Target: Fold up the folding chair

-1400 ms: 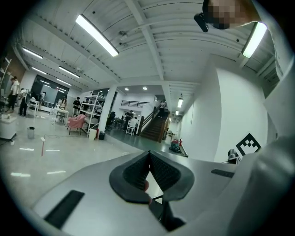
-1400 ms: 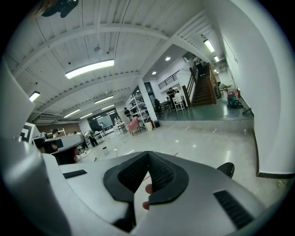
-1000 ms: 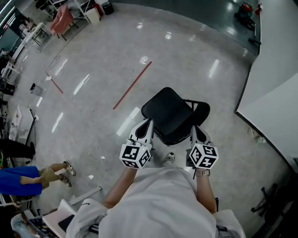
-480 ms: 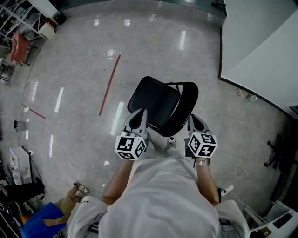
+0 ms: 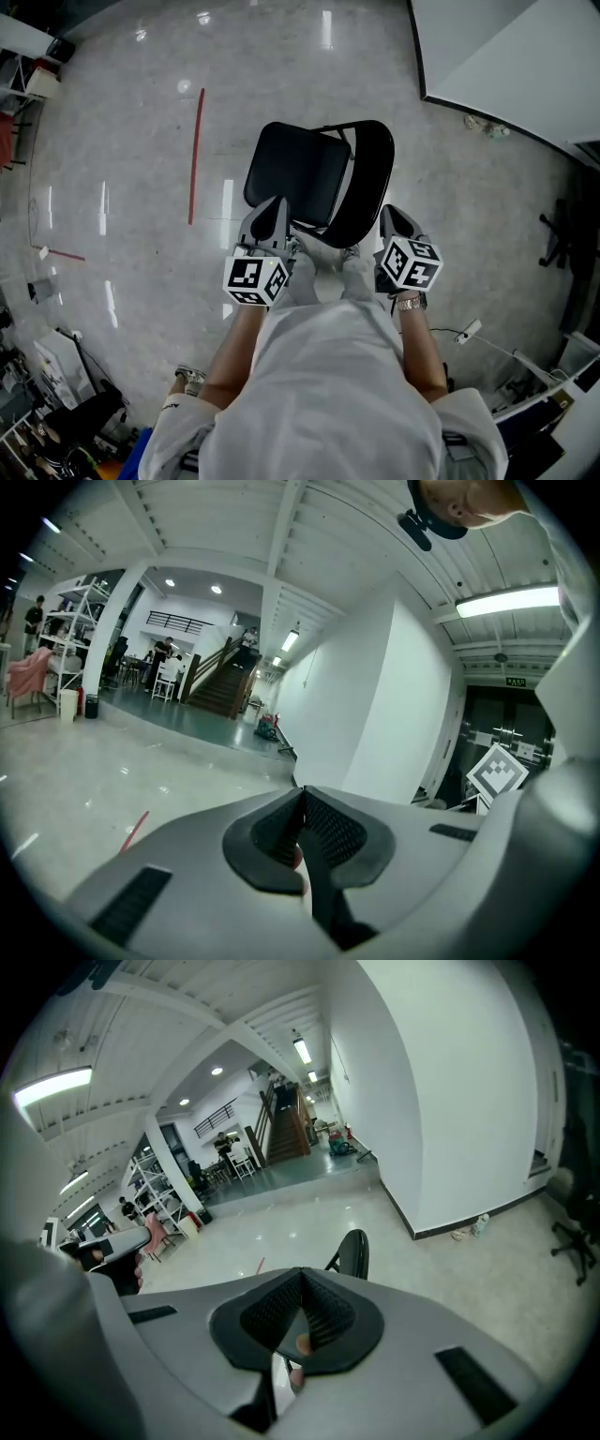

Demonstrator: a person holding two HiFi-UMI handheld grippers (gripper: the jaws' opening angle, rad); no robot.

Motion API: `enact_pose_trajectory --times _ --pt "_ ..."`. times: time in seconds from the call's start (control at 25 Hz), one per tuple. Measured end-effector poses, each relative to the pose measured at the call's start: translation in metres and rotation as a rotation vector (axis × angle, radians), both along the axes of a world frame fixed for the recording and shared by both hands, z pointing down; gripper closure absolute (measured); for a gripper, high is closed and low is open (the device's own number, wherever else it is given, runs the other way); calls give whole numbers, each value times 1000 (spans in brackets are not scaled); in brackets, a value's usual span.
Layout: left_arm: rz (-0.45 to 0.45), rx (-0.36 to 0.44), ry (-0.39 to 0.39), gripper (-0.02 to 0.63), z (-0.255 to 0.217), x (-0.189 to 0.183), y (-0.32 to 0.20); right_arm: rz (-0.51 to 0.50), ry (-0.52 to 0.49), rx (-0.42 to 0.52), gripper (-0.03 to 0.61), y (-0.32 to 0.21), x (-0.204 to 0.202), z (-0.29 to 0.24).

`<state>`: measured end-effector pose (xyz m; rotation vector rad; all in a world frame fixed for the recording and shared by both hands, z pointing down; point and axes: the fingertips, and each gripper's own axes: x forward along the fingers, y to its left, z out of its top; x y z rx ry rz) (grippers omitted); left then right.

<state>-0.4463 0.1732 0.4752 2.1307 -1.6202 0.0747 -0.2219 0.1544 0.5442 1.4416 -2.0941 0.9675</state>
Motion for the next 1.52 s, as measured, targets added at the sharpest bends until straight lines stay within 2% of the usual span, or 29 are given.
enact_pose_trajectory --times 0.48,0.92,1.24,1.52 --pt "104 -56 34 601 56 -19 -26 97 97 -109 572 -3 -2 65" --pt "184 -93 50 601 98 -8 -40 166 132 -159 568 -15 7 105" --pt "193 -116 46 601 125 0 -52 170 93 -241 420 -27 13 145" --pt "162 -120 24 601 143 9 -61 157 69 -292 417 -37 22 182"
